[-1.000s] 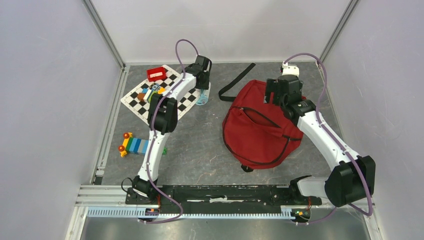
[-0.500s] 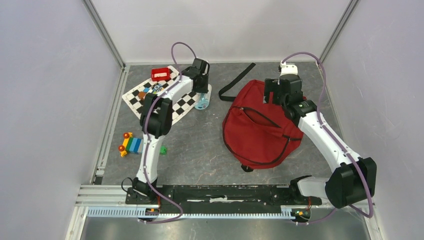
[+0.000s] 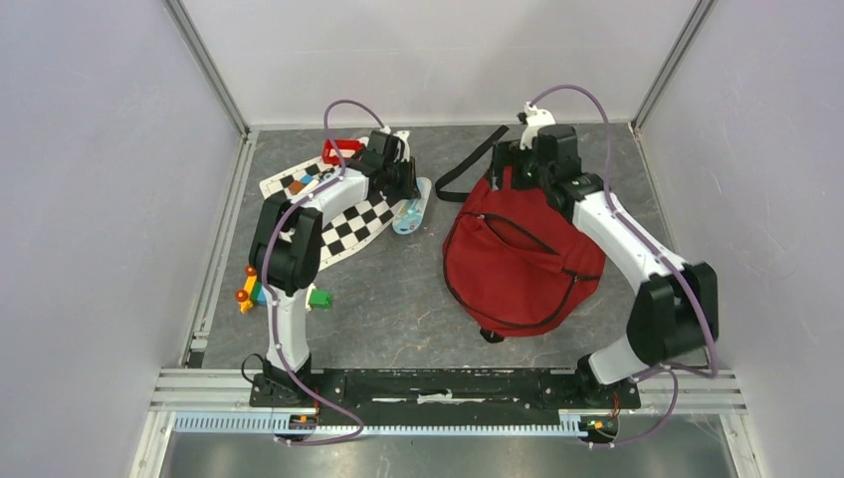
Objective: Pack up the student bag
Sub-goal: Pick up the stationery from the center of the board.
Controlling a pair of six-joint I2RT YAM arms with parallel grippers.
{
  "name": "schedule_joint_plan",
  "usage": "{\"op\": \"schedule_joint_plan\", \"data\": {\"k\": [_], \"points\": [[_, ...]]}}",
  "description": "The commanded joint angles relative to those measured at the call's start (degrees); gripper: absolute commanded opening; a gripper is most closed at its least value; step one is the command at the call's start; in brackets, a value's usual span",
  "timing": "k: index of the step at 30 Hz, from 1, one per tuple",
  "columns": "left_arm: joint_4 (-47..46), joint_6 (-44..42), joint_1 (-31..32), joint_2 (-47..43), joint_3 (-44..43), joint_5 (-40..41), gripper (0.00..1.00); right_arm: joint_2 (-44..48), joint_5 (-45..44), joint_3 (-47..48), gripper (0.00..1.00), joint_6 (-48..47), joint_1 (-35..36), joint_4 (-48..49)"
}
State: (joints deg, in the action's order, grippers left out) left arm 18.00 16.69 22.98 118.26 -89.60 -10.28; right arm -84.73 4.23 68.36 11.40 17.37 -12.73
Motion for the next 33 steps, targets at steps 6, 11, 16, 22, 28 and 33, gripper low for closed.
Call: {"op": "schedule_joint_plan", "data": {"k": [6, 11, 16, 22, 28, 33], "points": [[-8.07, 3.78, -0.04, -5.83, 6.62, -6.09, 0.02, -20.11, 16.10, 15.72, 0.83, 19.49, 3.34, 6.02], [-10.59, 5.19, -0.42, -6.17, 8.28, -7.41, 0.02, -28.17, 18.28, 18.38, 0.76, 25.27, 4.08, 9.58], [-12.36, 5.41, -0.44, -6.58, 9.11, -7.93, 0.02, -33.21, 18.40, 19.68, 0.71, 27.06, 4.26, 11.88], [-14.23, 7.11, -0.53, -5.91, 9.53, -8.58, 0.02, -39.60, 21.69, 23.72, 0.60, 28.94, 4.40, 14.84], [-14.77, 7.41, -0.56, -6.61, 10.15, -8.01, 0.02, -43.48, 22.84, 26.85, 0.47, 30.12, 4.78, 15.46], [-14.40, 7.20, -0.62, -6.49, 9.79, -8.00, 0.02, -44.51, 24.51, 27.36, 0.41, 29.95, 5.22, 15.92]]}}
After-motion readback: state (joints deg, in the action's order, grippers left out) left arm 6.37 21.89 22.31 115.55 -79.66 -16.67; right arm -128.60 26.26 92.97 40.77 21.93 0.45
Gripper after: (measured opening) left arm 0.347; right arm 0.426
